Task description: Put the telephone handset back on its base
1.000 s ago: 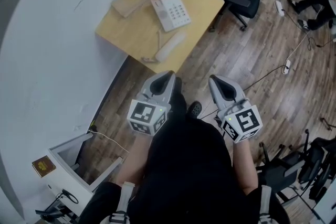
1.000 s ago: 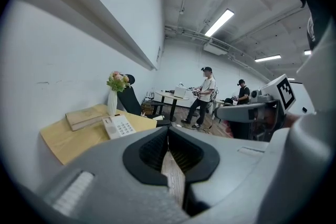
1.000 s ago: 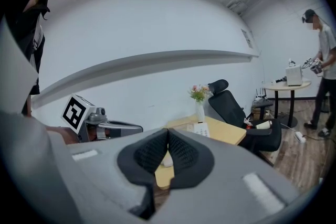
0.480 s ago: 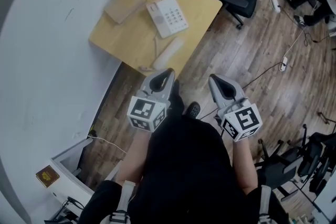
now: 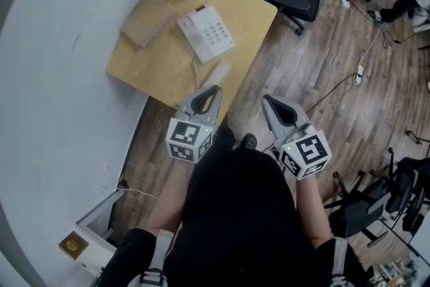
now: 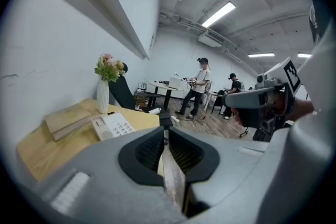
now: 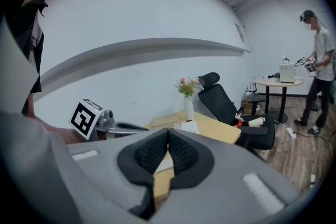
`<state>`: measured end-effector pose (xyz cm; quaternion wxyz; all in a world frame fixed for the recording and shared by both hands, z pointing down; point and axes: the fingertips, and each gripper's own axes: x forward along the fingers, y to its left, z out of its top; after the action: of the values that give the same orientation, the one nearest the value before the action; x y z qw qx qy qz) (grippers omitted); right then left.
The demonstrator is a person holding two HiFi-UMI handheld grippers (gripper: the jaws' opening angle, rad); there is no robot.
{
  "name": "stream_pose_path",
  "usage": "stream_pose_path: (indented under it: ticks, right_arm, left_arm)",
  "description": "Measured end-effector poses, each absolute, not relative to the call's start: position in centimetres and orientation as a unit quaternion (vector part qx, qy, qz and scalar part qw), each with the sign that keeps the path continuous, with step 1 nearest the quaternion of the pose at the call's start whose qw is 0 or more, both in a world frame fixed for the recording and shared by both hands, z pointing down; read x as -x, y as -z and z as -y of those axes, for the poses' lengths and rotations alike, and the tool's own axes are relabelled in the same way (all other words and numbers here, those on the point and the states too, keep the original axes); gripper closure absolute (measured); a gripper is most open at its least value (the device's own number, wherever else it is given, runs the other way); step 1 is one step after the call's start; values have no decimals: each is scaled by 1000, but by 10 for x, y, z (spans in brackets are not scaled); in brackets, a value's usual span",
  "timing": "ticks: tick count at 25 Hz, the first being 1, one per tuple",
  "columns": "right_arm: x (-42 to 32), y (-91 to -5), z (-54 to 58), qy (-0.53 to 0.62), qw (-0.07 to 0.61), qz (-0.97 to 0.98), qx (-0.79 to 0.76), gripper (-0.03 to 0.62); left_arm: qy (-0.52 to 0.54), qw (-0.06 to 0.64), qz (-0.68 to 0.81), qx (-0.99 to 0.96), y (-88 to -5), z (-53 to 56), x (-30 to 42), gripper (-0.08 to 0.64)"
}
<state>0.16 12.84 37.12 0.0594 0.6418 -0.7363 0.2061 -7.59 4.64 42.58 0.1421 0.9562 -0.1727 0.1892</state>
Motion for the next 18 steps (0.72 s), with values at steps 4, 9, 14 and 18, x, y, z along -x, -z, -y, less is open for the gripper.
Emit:
stream_pose_path:
  ticks: [4,9,14,18]
  right_arm:
    - [-5,-380,-112,-217,68,729,-646,589]
    - [-1,-395,-94,-233,82,720,-648,589]
    - [4,-411,-81,-250,93,712,-650,589]
    - [7,-420,-72,-258,95,703,-655,589]
  left_arm:
    - [-201,150,162,-954,-443,-31,72,546]
    - [-222,163,154,-949,-469,-13,75,543]
    - [-246,174,144,-943,-498,-1,78,502]
    - [-269,177,131,-938,-521,6,81,493]
